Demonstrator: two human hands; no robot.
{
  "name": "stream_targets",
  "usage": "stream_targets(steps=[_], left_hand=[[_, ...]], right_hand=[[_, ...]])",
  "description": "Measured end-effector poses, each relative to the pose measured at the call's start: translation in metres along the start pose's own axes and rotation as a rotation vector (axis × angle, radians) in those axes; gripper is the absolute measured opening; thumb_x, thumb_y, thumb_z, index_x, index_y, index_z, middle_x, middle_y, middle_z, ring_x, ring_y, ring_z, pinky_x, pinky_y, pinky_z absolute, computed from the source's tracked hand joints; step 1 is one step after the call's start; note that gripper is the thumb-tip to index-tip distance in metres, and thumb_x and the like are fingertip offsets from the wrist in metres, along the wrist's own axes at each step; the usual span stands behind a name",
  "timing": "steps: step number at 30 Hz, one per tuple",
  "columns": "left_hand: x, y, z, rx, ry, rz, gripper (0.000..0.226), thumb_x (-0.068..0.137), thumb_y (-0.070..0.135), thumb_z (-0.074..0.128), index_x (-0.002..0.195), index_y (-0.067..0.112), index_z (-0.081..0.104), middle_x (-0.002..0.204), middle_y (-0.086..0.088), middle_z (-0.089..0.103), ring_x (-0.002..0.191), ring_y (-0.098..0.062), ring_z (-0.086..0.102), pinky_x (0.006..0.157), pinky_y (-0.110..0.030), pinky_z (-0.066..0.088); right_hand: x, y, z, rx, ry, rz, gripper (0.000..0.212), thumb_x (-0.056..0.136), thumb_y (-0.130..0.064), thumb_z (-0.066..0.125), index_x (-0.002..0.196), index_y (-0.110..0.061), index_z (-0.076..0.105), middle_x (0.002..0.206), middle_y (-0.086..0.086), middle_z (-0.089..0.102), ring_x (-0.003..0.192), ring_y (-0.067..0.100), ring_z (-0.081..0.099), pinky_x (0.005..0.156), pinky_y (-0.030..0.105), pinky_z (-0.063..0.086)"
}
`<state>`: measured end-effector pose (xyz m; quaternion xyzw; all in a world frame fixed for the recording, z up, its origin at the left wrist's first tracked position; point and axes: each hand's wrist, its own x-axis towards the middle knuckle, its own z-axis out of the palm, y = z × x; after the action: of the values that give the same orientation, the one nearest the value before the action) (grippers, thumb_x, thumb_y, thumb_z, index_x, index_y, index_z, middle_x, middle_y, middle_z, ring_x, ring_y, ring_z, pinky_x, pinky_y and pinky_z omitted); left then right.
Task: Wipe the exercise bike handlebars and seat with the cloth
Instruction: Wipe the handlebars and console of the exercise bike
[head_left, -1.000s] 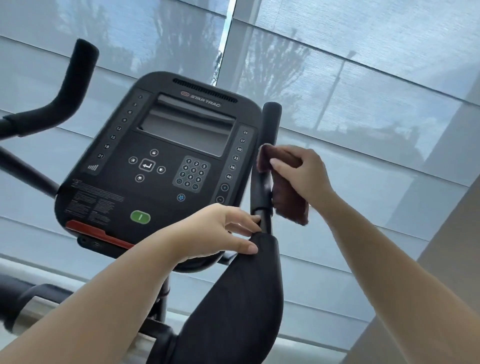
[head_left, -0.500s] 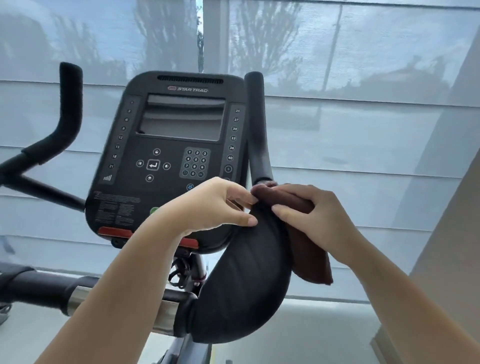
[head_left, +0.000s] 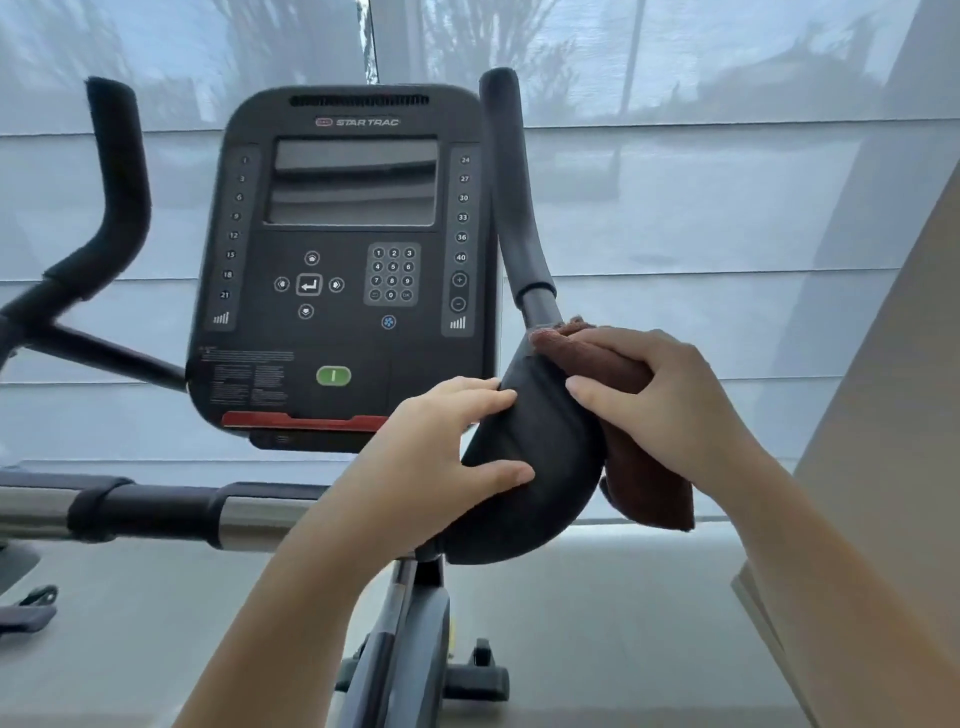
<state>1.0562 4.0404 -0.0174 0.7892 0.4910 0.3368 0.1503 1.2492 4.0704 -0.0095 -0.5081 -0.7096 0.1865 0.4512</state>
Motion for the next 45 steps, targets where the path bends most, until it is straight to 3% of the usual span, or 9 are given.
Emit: stream_targets(steps=[4, 8, 12, 15, 21, 28, 34, 38, 45], left_hand=[[-0.018, 0.005, 0.013, 0.065, 0.171, 0.039, 0.046, 0.079, 0.023, 0.069, 0.123, 0.016, 0.057, 0.126, 0.007, 0.053, 0.115, -0.006, 0.047, 0.092, -0.014, 0.032], [-0.032, 0.018, 0.028, 0.168, 0.346, 0.005, 0.036, 0.080, 0.019, 0.068, 0.114, 0.008, 0.062, 0.111, -0.002, 0.058, 0.099, -0.014, 0.054, 0.081, -0.016, 0.034], [-0.050, 0.036, 0.043, 0.321, 0.413, -0.066, 0.034, 0.080, 0.013, 0.068, 0.111, 0.001, 0.063, 0.108, -0.013, 0.060, 0.099, -0.026, 0.056, 0.085, -0.033, 0.044], [-0.067, 0.049, 0.049, 0.429, 0.434, -0.114, 0.029, 0.078, 0.012, 0.069, 0.103, -0.002, 0.065, 0.101, -0.017, 0.063, 0.092, -0.031, 0.059, 0.080, -0.045, 0.049], [-0.107, 0.076, 0.071, 0.562, 0.480, -0.228, 0.024, 0.076, 0.009, 0.070, 0.097, -0.003, 0.066, 0.094, -0.019, 0.065, 0.085, -0.036, 0.060, 0.076, -0.046, 0.048], [-0.175, 0.097, 0.105, 0.608, 0.451, -0.354, 0.031, 0.080, 0.015, 0.069, 0.106, -0.001, 0.064, 0.110, -0.021, 0.063, 0.101, -0.037, 0.059, 0.084, -0.048, 0.046], [-0.237, 0.094, 0.100, 0.683, 0.474, -0.439, 0.035, 0.078, 0.014, 0.071, 0.108, -0.001, 0.063, 0.109, -0.021, 0.064, 0.100, -0.038, 0.060, 0.083, -0.049, 0.047], [-0.274, 0.087, 0.096, 0.689, 0.502, -0.471, 0.035, 0.078, 0.015, 0.070, 0.108, 0.000, 0.062, 0.109, -0.021, 0.063, 0.099, -0.037, 0.060, 0.083, -0.049, 0.047], [-0.370, 0.069, 0.084, 0.670, 0.500, -0.577, 0.034, 0.078, 0.015, 0.070, 0.108, 0.001, 0.062, 0.110, -0.020, 0.063, 0.099, -0.036, 0.059, 0.083, -0.049, 0.047]], right_hand=[[-0.027, -0.002, 0.005, -0.005, 0.049, 0.017, 0.033, 0.075, -0.026, 0.066, 0.097, -0.051, 0.062, 0.095, -0.002, 0.054, 0.087, 0.001, 0.056, 0.081, 0.015, 0.043], [-0.050, -0.003, 0.011, 0.123, 0.056, 0.062, 0.033, 0.075, -0.025, 0.067, 0.100, -0.045, 0.064, 0.091, -0.001, 0.050, 0.079, 0.020, 0.063, 0.081, 0.039, 0.053], [-0.072, -0.001, 0.012, 0.187, 0.030, 0.026, 0.033, 0.074, -0.024, 0.069, 0.102, -0.041, 0.065, 0.094, -0.002, 0.054, 0.086, 0.012, 0.060, 0.087, 0.036, 0.050], [-0.087, 0.004, -0.002, 0.281, -0.074, 0.015, 0.030, 0.075, -0.023, 0.070, 0.099, -0.041, 0.066, 0.097, 0.003, 0.058, 0.084, 0.021, 0.065, 0.085, 0.041, 0.051], [-0.131, 0.027, -0.029, 0.375, -0.132, 0.035, 0.035, 0.074, -0.024, 0.072, 0.098, -0.049, 0.064, 0.093, -0.004, 0.054, 0.082, 0.025, 0.065, 0.078, 0.045, 0.054], [-0.178, 0.021, -0.021, 0.473, -0.289, 0.023, 0.032, 0.076, -0.026, 0.070, 0.100, -0.046, 0.064, 0.094, -0.009, 0.055, 0.086, 0.031, 0.064, 0.079, 0.049, 0.053], [-0.211, 0.001, -0.002, 0.473, -0.364, -0.063, 0.036, 0.076, -0.022, 0.070, 0.102, -0.046, 0.064, 0.098, -0.007, 0.058, 0.093, 0.014, 0.061, 0.089, 0.040, 0.050], [-0.235, -0.014, 0.013, 0.449, -0.386, -0.101, 0.037, 0.075, -0.022, 0.070, 0.104, -0.043, 0.065, 0.102, -0.008, 0.058, 0.095, -0.002, 0.055, 0.087, 0.020, 0.045], [-0.309, -0.052, 0.059, 0.392, -0.461, -0.123, 0.038, 0.074, -0.025, 0.070, 0.108, -0.040, 0.064, 0.099, -0.006, 0.053, 0.096, 0.007, 0.055, 0.088, 0.023, 0.045]])
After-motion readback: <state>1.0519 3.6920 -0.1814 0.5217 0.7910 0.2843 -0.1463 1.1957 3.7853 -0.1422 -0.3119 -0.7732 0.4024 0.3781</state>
